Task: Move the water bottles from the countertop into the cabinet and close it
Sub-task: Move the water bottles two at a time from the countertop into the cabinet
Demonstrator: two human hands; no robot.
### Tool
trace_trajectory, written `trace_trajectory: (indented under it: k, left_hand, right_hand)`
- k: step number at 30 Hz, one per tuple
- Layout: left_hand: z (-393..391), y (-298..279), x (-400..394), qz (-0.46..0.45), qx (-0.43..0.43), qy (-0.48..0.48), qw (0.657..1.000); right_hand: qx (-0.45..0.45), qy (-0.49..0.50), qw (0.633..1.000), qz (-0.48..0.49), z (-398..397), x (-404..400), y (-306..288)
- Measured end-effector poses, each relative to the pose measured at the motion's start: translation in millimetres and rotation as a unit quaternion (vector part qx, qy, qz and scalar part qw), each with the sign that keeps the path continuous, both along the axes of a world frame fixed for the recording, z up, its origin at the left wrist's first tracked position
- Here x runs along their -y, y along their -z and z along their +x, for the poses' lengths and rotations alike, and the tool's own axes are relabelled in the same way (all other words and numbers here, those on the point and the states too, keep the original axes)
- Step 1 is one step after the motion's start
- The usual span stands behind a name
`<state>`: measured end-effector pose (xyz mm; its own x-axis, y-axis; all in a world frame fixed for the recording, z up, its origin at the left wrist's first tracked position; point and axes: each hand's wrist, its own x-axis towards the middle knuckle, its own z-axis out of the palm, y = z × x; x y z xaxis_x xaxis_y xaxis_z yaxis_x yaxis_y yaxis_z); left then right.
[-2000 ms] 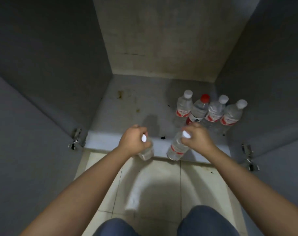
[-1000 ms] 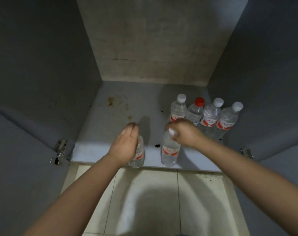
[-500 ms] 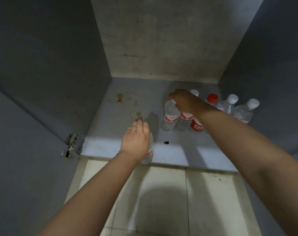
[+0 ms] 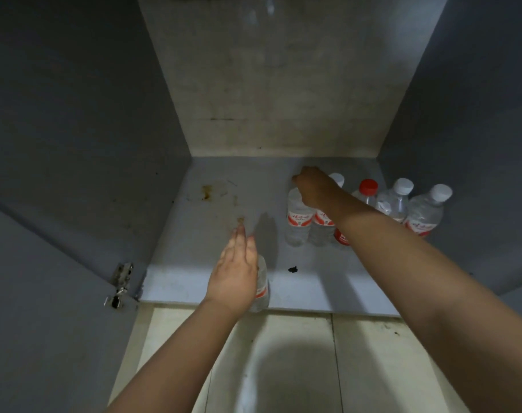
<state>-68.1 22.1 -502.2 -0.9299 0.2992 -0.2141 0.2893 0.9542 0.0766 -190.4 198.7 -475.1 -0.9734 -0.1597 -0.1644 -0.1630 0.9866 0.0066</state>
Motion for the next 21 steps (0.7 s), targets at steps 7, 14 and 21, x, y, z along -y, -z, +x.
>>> trace_trajectory:
  k: [7,14,21]
  left_hand:
    - [1,-6,-3,-0.015,0.008,-0.014,1.000]
    - [-28,-18,3,-0.041,0.024,0.007,0.999]
    - [-89,-25,-19,-0.053,-0.011,0.034,0.998]
  right_hand:
    - [0.009,0.030,0.999,-0.012,3,8,0]
    - [-0.040,0.000,0.998,-0.047,15,-8,12]
    - [-0.040,-0.004,0.994,-0.102,19,-10,22]
